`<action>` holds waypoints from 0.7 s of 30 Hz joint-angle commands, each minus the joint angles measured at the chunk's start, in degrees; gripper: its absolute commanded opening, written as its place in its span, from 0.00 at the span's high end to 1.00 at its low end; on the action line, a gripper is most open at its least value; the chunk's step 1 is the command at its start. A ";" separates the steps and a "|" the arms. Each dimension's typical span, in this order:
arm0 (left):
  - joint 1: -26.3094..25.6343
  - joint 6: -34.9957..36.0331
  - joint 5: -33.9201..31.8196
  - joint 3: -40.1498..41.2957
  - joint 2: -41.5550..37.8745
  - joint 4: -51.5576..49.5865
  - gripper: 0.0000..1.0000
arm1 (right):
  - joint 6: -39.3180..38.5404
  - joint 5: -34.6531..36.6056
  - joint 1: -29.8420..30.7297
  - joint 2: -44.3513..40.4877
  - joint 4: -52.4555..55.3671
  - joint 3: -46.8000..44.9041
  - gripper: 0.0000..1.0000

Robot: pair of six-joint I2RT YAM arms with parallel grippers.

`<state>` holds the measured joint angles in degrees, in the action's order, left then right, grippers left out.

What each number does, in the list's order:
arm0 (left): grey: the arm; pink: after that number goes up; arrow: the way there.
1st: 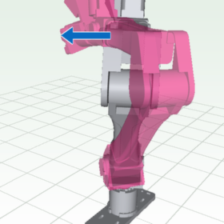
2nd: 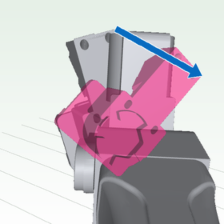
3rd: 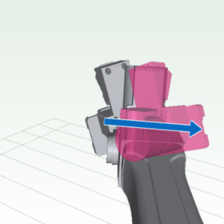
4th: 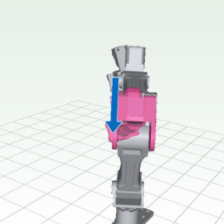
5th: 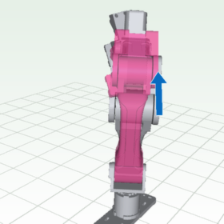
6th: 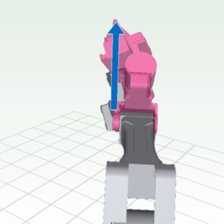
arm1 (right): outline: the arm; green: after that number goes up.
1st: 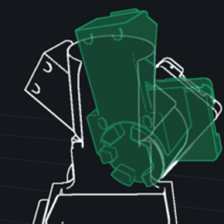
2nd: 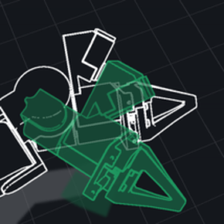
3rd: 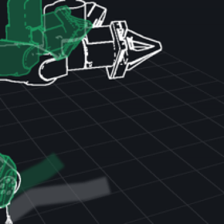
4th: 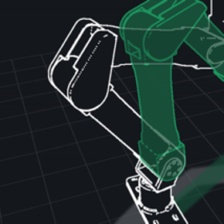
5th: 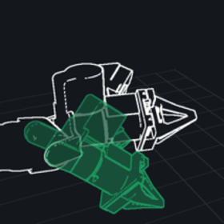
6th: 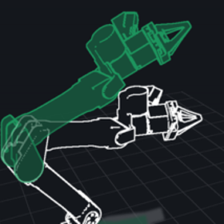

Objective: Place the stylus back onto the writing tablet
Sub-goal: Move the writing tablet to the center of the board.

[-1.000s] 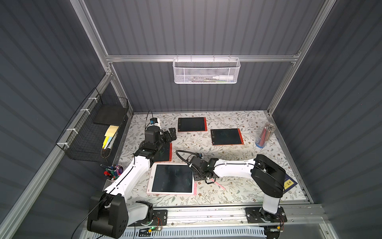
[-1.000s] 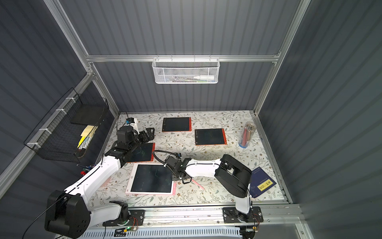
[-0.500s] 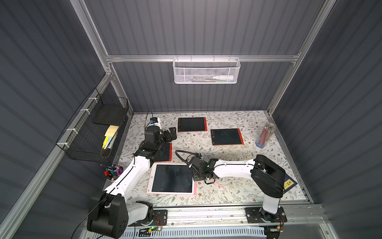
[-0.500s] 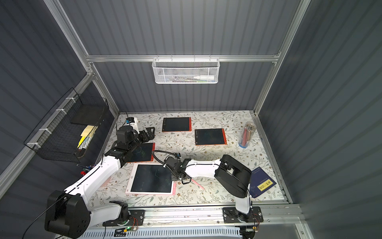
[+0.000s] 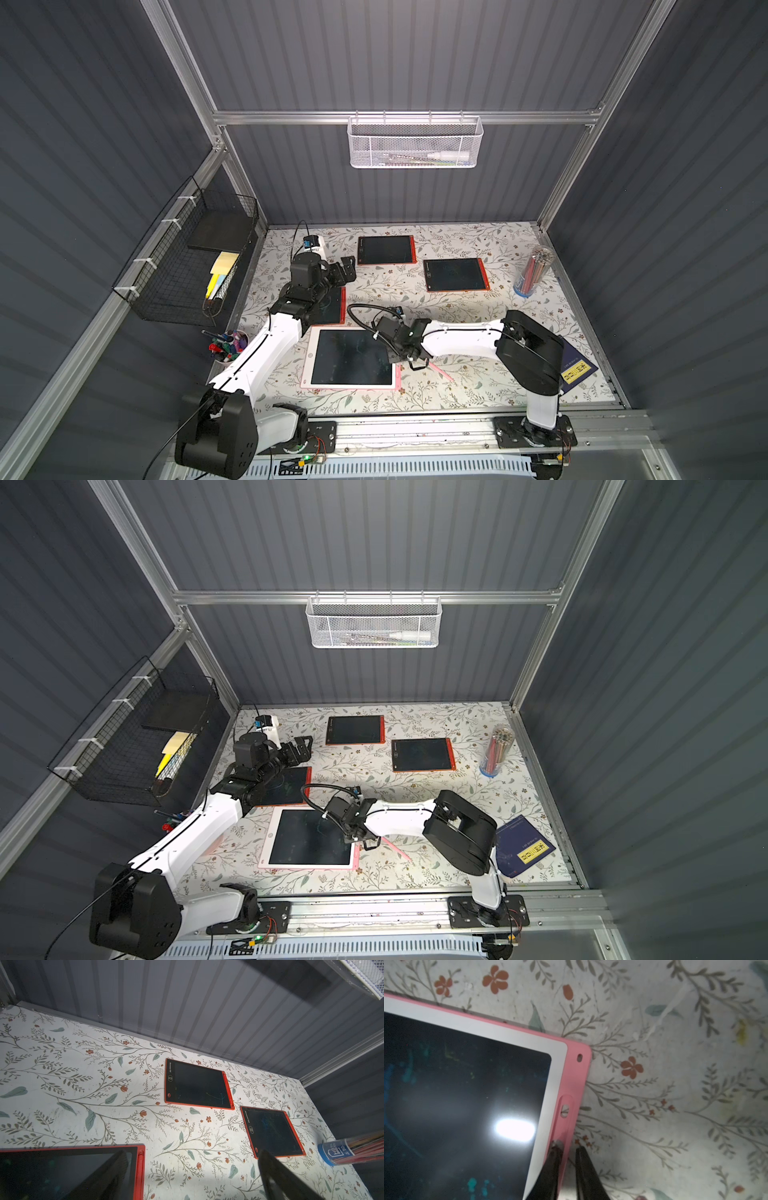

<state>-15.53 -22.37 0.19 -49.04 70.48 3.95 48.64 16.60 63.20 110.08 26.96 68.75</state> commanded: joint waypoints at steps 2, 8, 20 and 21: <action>0.32 3.32 1.92 -1.58 -2.28 1.44 0.00 | -1.12 1.45 -2.79 -0.51 3.19 -5.87 0.81; 0.32 4.41 3.09 -1.71 -1.88 2.07 0.00 | -3.73 -0.53 -7.83 -3.71 -0.67 -11.31 0.83; -0.32 1.51 13.26 5.75 -5.17 5.32 0.01 | -9.52 -4.46 -17.02 -1.74 -2.97 -8.07 0.86; -0.66 1.25 13.22 5.98 -5.46 5.44 0.01 | -9.77 -4.82 -17.77 -1.44 -3.20 -7.58 0.87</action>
<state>-15.73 -20.10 10.85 -44.25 66.70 7.81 40.80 13.37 47.42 105.12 20.60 61.25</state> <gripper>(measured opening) 0.992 0.137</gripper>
